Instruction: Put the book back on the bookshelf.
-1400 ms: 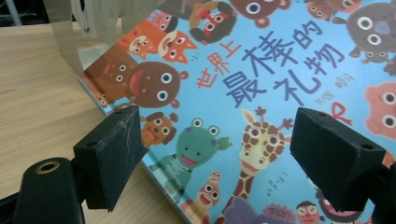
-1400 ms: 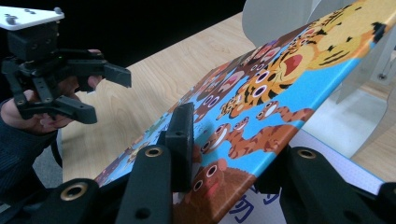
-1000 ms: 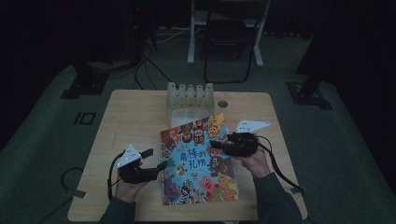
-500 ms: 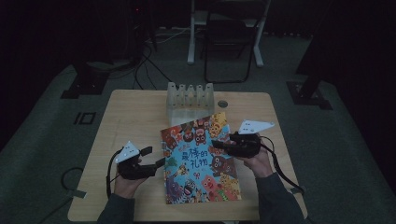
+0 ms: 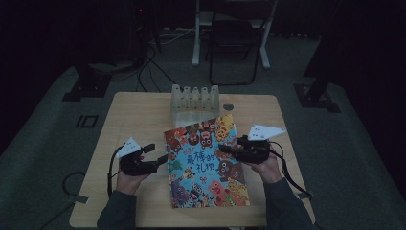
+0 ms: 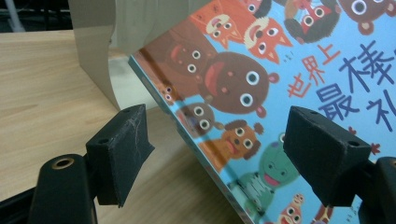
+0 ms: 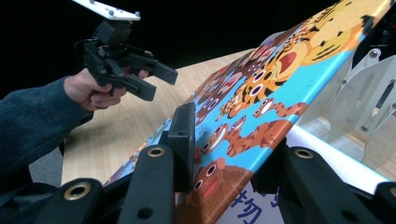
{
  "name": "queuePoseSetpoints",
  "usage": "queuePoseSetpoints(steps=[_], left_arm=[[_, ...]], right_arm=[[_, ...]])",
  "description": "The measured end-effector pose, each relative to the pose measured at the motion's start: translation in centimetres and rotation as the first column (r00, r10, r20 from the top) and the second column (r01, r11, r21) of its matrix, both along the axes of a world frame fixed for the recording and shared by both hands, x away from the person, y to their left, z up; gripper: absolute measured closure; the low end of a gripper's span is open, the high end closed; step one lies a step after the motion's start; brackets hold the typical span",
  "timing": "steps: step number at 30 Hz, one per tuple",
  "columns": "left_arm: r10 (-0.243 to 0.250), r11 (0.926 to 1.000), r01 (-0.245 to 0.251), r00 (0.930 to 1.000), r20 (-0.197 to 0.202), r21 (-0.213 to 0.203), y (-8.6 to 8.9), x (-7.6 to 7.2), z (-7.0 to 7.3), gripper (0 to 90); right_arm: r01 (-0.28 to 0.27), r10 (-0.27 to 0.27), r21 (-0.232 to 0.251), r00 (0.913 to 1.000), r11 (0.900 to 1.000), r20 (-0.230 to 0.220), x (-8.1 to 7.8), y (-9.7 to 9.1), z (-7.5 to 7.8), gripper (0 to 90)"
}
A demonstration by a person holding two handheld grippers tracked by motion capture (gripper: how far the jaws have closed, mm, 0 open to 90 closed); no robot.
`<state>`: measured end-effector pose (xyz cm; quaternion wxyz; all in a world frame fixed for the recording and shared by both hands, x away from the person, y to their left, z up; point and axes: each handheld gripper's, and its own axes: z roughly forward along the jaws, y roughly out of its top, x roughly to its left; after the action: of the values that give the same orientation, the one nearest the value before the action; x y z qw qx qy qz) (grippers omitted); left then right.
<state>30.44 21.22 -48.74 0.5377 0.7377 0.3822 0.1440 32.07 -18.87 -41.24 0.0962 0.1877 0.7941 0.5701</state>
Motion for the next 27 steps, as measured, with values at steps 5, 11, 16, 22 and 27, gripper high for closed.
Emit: queuePoseSetpoints(steps=[5, 11, 16, 22, 27], left_arm=[[-0.013, 0.9997, 0.013, 0.9999, -0.001, -0.021, 0.2, 1.0, 0.2, 21.1], [-0.035, 0.9980, 0.034, 0.9993, -0.012, -0.054, 0.2, 2.6, -0.1, 19.6], [-0.041, 0.9974, 0.039, 0.9988, -0.029, -0.060, -0.4, 3.3, -0.2, 20.6], [-0.054, 0.9969, 0.052, 0.9977, -0.041, -0.059, -1.0, 4.3, -0.1, 20.5], [-0.086, 0.9918, 0.082, 0.9952, -0.046, -0.099, -1.1, 5.0, -0.6, 19.4]], right_arm=[[-0.006, 0.006, 0.007, 0.9998, 1.0000, 0.017, -0.2, -0.1, 0.1, 66.9], [-0.011, 0.011, 0.018, 0.9996, 0.9998, 0.027, -0.3, -0.2, 0.1, 67.1], [-0.016, 0.015, 0.033, 0.9994, 0.9993, 0.030, -0.3, -0.4, -0.1, 67.2], [-0.022, 0.021, 0.036, 0.9991, 0.9991, 0.038, -0.4, -0.5, -0.1, 67.2], [-0.027, 0.026, 0.040, 0.9987, 0.9988, 0.043, -0.5, -0.5, -0.1, 67.2]])
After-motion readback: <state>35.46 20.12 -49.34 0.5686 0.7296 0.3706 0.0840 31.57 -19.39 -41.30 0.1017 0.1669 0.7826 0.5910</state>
